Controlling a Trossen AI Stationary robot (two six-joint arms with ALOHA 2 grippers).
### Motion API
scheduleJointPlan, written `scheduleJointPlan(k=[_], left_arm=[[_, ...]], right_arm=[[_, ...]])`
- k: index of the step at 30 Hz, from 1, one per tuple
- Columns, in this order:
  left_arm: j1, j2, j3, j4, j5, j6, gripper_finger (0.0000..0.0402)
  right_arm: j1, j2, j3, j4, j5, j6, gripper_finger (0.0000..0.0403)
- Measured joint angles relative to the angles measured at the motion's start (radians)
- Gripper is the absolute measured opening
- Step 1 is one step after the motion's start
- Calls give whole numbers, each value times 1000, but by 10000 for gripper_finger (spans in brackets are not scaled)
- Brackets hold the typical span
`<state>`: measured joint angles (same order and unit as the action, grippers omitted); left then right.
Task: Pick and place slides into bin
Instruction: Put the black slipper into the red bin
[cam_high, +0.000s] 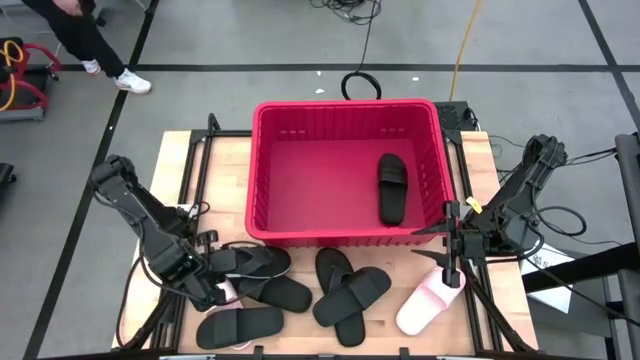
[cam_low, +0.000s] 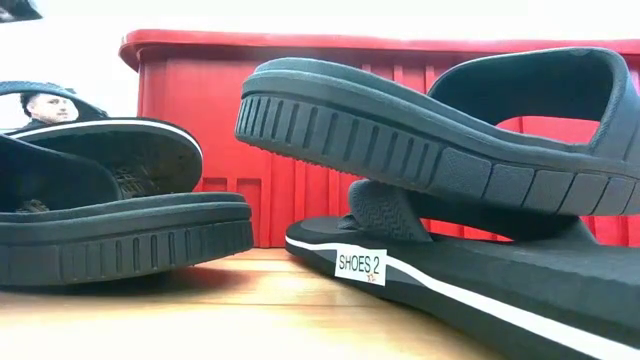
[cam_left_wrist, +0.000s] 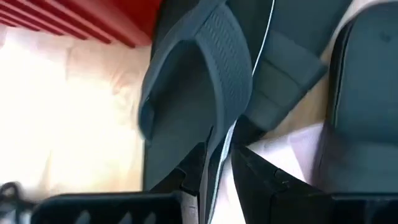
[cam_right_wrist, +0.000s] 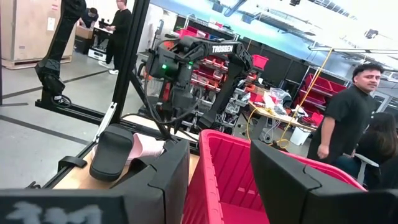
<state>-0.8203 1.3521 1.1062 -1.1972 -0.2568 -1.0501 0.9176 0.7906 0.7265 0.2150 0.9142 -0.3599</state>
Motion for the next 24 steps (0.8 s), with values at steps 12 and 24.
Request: scheduleJointPlan(k=[12, 24], left_arm=[[31, 0, -68, 118, -33, 12, 72], [45, 0, -68, 121, -34, 27, 72]], right_arm=[[0, 0, 0, -2, 6, 0, 160], [0, 0, 0, -3, 8, 3, 160]])
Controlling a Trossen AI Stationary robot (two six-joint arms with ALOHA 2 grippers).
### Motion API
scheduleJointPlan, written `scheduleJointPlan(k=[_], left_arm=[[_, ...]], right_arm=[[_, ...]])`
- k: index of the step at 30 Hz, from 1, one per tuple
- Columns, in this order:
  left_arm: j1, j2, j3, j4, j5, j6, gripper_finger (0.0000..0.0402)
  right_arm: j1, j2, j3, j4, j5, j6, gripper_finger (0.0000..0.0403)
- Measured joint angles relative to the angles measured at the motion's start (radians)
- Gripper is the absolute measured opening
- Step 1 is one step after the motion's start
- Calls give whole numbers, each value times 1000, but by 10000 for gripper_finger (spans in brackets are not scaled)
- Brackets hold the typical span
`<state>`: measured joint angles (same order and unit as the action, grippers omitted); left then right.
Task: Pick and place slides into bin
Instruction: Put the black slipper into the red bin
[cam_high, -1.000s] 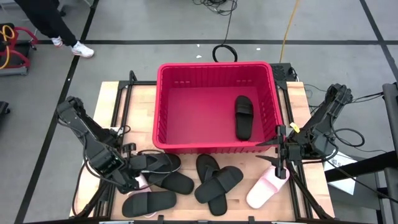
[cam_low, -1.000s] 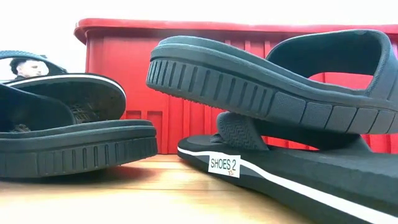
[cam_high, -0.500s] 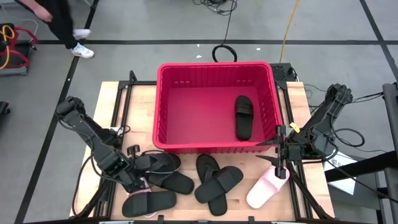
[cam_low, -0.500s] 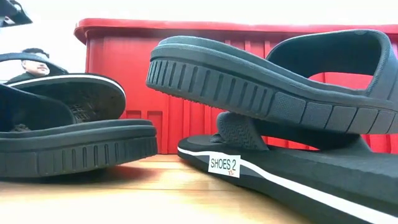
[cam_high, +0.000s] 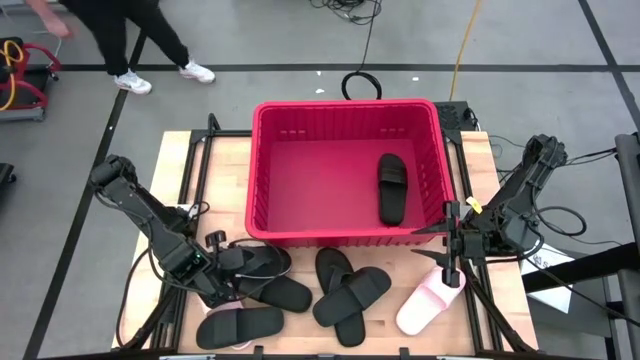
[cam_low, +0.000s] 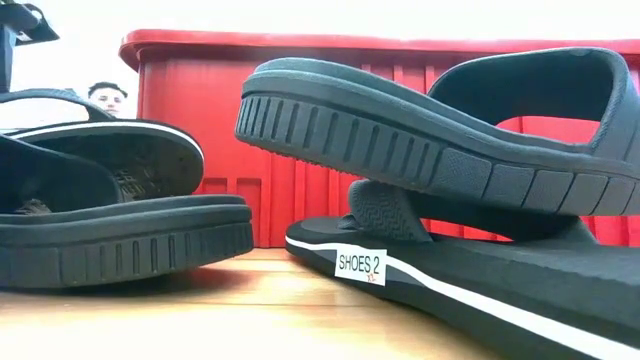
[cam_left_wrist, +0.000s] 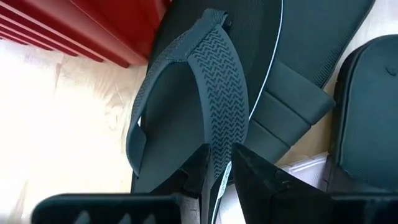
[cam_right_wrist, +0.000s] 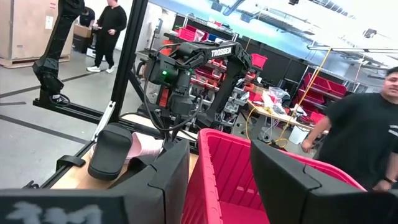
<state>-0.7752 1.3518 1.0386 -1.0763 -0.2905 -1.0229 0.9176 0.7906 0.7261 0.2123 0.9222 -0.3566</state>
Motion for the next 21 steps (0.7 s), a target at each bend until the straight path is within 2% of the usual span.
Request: scheduleJointPlan(k=[10, 15, 21], left_arm=[[15, -58, 0, -3, 46, 0, 72], [15, -110, 0, -4, 20, -5, 72], [15, -116, -43, 11, 21, -22, 72]], right_arm=[[0, 0, 0, 0, 0, 4, 160], [0, 0, 0, 0, 1, 4, 160], [0, 0, 0, 0, 1, 4, 160]])
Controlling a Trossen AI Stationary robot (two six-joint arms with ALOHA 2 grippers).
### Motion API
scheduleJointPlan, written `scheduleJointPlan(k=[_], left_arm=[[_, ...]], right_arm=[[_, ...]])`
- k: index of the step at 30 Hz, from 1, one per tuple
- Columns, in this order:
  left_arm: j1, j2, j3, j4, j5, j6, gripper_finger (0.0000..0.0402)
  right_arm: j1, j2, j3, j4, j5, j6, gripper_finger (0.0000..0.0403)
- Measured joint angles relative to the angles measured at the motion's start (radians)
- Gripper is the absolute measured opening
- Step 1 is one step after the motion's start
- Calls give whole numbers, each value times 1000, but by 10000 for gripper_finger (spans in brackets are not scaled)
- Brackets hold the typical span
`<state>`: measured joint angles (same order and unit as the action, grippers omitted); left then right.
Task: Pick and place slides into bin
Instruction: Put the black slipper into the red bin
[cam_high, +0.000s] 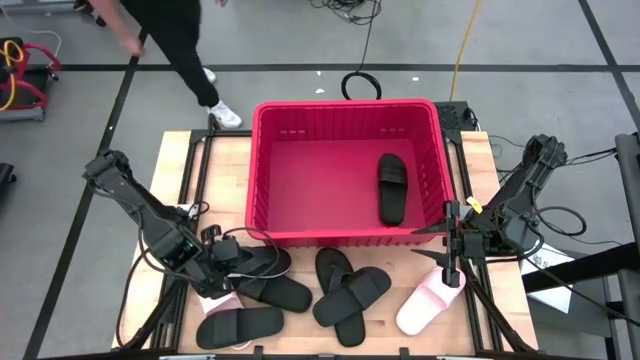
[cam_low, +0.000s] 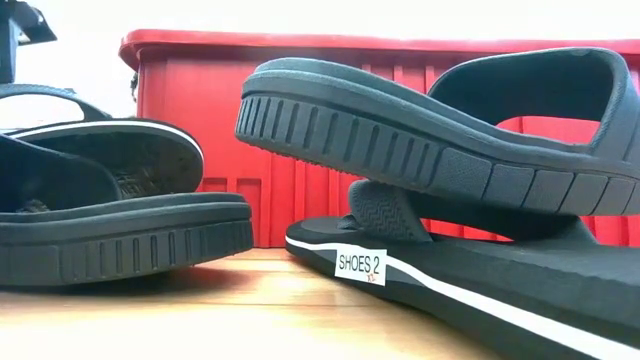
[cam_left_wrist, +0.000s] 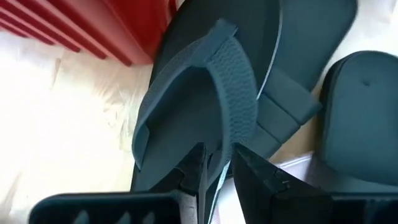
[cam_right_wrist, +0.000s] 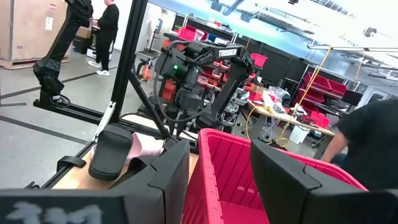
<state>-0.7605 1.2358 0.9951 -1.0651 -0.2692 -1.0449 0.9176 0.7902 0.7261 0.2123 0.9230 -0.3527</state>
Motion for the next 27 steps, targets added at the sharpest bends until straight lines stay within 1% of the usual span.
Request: scheduleJointPlan(k=[8, 14, 19, 23, 25, 27], left_arm=[[0, 0, -72, 141, 7, -4, 72], [0, 0, -94, 165, 7, -17, 72], [0, 0, -139, 298, 14, -24, 72], [1, 1, -165, 367, 26, -2, 72], [1, 1, -168, 382, 38, 3, 65], [1, 1, -168, 390, 60, 16, 45]], right_arm=[[0, 0, 0, 0, 0, 0, 160], [0, 0, 0, 0, 0, 0, 160], [0, 0, 0, 0, 0, 0, 160], [0, 0, 0, 0, 0, 0, 160], [0, 0, 0, 0, 0, 0, 160], [0, 0, 0, 0, 0, 0, 160]])
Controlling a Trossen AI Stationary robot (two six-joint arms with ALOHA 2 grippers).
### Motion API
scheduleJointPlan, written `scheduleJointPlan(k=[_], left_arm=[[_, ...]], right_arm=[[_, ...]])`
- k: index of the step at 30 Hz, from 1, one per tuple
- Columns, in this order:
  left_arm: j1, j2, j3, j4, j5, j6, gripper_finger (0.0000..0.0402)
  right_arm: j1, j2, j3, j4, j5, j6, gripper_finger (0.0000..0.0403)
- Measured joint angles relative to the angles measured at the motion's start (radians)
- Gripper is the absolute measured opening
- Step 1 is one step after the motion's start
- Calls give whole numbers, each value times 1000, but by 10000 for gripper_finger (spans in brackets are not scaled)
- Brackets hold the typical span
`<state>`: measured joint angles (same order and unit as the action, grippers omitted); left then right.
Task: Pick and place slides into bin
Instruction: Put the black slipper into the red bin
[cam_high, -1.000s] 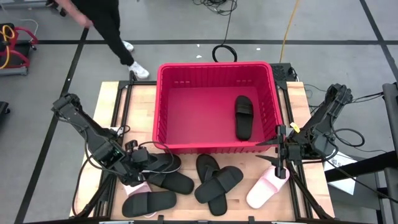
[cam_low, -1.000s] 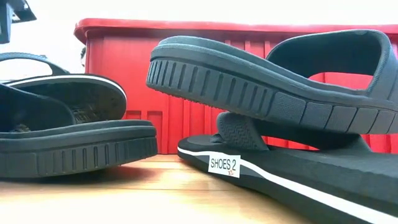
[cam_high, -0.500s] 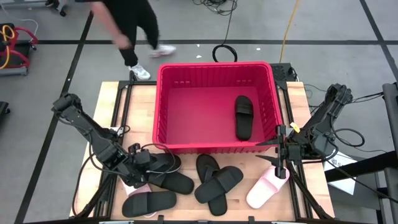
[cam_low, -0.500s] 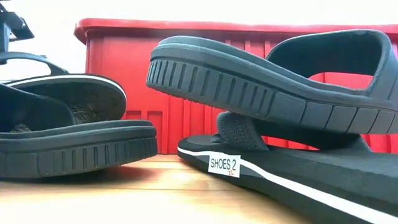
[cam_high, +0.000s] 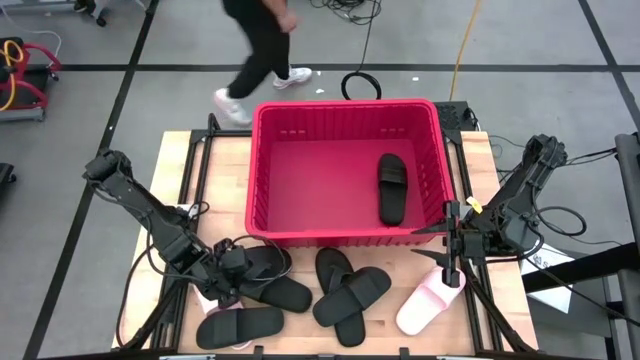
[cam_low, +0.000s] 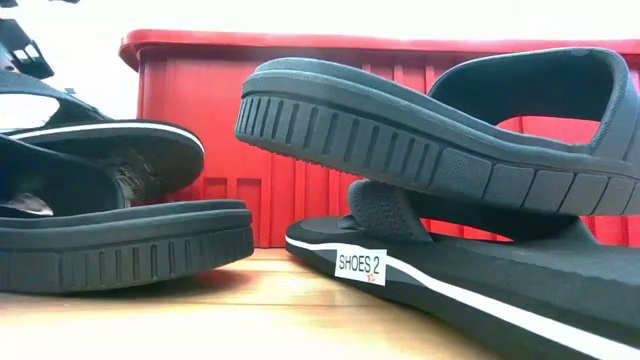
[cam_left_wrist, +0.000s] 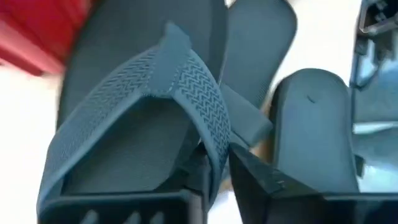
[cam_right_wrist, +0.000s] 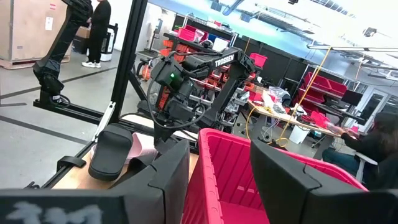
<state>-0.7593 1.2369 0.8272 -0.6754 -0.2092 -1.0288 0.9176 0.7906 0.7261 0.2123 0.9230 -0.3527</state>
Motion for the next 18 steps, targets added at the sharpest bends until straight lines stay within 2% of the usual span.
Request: scheduleJointPlan(k=[3, 11, 18], left_arm=[[0, 0, 0, 1, 11, -11, 9], [0, -3, 23, 8, 11, -16, 4], [0, -65, 79, 43, 14, 13, 2]], right_arm=[[0, 0, 0, 0, 0, 0, 160], [0, 0, 0, 0, 0, 0, 160], [0, 0, 0, 0, 0, -3, 160]])
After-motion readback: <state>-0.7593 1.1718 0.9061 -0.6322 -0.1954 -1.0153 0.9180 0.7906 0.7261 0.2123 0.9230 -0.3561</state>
